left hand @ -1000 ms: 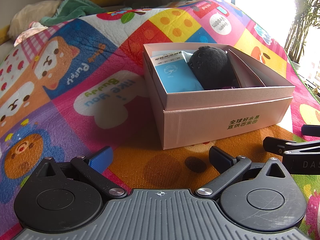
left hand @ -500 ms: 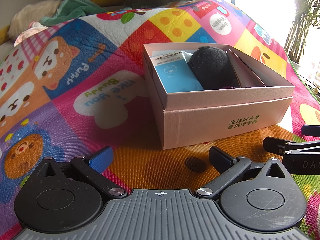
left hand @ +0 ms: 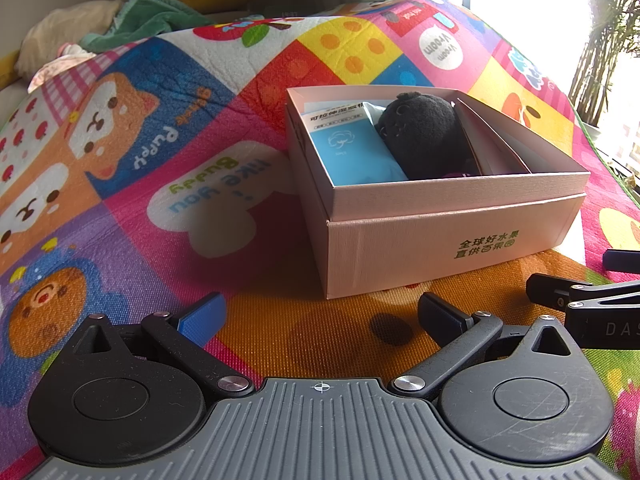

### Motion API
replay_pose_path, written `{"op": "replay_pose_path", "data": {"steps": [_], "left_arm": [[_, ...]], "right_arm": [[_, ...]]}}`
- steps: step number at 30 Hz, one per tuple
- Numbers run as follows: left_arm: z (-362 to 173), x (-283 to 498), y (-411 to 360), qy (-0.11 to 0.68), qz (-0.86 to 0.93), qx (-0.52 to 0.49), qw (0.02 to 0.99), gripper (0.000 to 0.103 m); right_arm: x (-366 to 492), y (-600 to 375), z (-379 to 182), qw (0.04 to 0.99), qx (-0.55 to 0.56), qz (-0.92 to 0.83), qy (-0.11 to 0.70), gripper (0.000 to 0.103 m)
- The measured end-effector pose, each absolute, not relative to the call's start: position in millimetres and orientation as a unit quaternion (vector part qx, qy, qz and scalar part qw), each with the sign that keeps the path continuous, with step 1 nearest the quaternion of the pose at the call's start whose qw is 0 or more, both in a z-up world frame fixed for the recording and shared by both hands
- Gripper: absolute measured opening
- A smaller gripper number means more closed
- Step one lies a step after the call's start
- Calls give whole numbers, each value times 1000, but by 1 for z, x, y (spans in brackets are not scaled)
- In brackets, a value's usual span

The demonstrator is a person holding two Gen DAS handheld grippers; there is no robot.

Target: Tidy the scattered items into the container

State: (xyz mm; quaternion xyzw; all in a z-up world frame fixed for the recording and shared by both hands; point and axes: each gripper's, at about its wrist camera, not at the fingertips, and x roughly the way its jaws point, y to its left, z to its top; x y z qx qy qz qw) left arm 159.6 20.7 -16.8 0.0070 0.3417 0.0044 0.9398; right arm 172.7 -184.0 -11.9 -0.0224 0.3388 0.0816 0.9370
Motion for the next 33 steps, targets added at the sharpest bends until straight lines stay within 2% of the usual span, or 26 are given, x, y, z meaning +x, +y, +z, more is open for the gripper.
{"op": "replay_pose_path", "data": {"steps": [19, 25, 33], "left_arm": [[-16, 161, 20, 344, 4, 6, 939, 103], [-9, 163, 17, 384, 15, -2, 923, 103], [-11, 159, 15, 370, 26, -5, 929, 103]], "right_arm": [[173, -184, -12, 937, -23, 82, 339, 103], [173, -184, -12, 937, -23, 81, 339, 103], [173, -184, -12, 937, -22, 82, 339, 103]]}}
